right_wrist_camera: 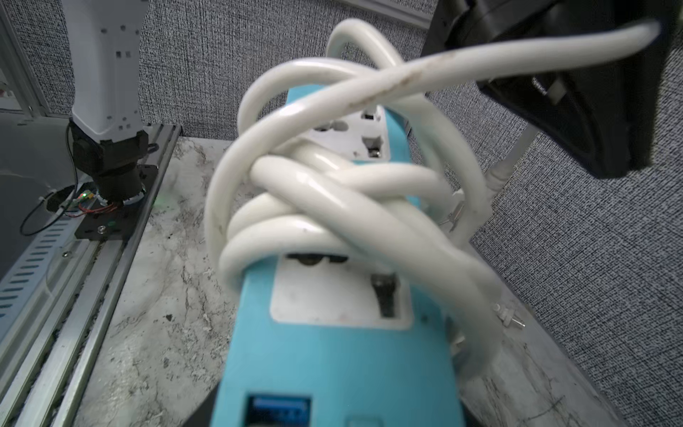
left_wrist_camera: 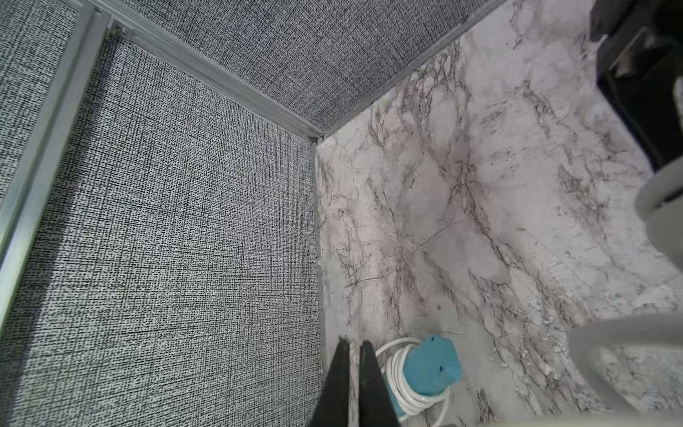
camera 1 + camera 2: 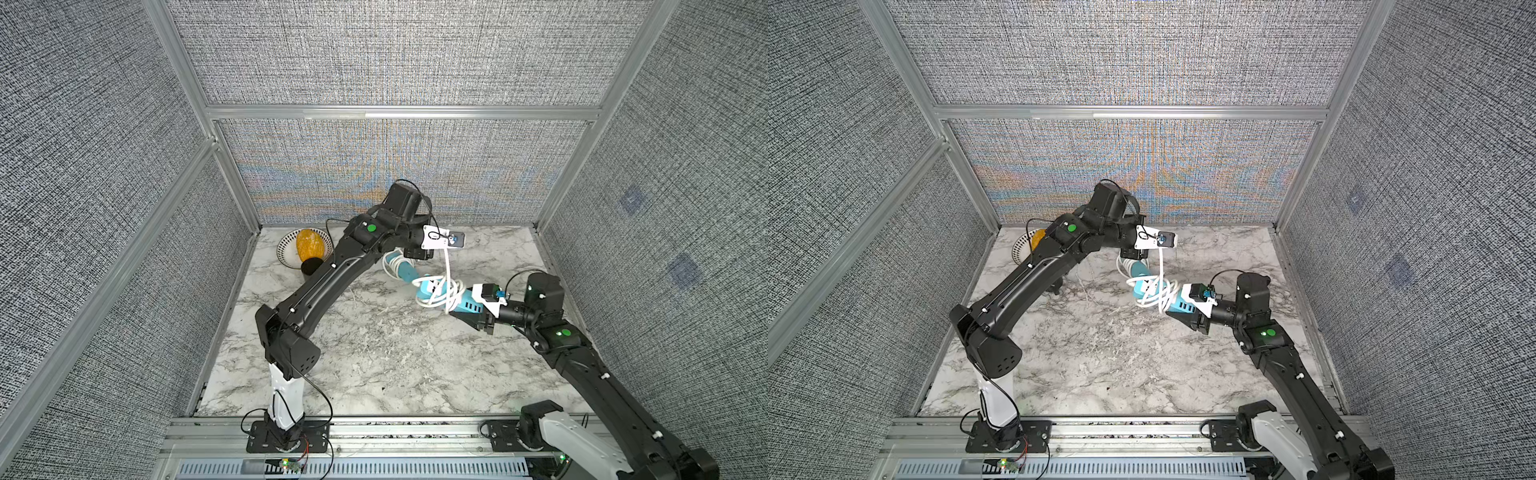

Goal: Wrap the cord around the power strip
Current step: Wrap the power cord around the power strip.

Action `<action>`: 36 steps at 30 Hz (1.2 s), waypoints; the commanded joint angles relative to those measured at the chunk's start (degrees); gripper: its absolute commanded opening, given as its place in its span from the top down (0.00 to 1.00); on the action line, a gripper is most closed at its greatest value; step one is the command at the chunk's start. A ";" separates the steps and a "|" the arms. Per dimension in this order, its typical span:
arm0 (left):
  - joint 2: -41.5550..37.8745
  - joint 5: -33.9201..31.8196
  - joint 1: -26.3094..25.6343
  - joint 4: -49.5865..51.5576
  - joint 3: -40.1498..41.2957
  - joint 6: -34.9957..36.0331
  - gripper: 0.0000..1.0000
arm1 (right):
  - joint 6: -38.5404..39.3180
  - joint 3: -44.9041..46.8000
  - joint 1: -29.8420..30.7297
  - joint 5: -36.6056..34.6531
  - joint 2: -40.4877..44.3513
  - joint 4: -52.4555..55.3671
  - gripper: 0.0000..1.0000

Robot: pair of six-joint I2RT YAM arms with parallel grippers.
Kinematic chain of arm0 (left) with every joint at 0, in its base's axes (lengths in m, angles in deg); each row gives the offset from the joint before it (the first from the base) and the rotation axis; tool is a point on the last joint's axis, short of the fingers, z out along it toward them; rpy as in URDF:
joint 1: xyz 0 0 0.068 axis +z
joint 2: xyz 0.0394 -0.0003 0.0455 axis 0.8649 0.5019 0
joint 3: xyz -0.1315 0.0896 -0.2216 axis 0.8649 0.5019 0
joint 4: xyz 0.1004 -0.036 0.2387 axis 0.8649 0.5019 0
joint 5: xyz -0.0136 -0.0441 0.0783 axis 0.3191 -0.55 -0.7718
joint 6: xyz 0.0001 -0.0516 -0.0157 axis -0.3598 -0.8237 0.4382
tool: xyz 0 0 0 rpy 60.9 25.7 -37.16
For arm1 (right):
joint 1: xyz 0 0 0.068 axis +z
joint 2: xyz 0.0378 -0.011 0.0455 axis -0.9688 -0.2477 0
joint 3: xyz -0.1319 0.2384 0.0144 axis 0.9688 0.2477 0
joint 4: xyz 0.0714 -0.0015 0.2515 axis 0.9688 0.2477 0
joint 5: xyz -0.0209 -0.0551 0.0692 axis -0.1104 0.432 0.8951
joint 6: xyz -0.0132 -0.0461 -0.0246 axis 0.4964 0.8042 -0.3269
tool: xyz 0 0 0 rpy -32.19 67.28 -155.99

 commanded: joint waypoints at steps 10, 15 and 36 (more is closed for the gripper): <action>2.98 17.65 0.75 -8.12 2.92 -18.48 0.93 | -12.94 3.82 4.07 3.63 5.12 -32.39 1.00; 2.84 21.93 0.84 -16.60 7.66 -28.34 0.82 | -12.02 5.60 5.55 -4.59 6.73 -38.69 1.00; 1.59 25.62 0.75 -37.86 23.49 -58.55 0.84 | -10.32 13.18 6.67 -32.26 9.83 -44.49 1.00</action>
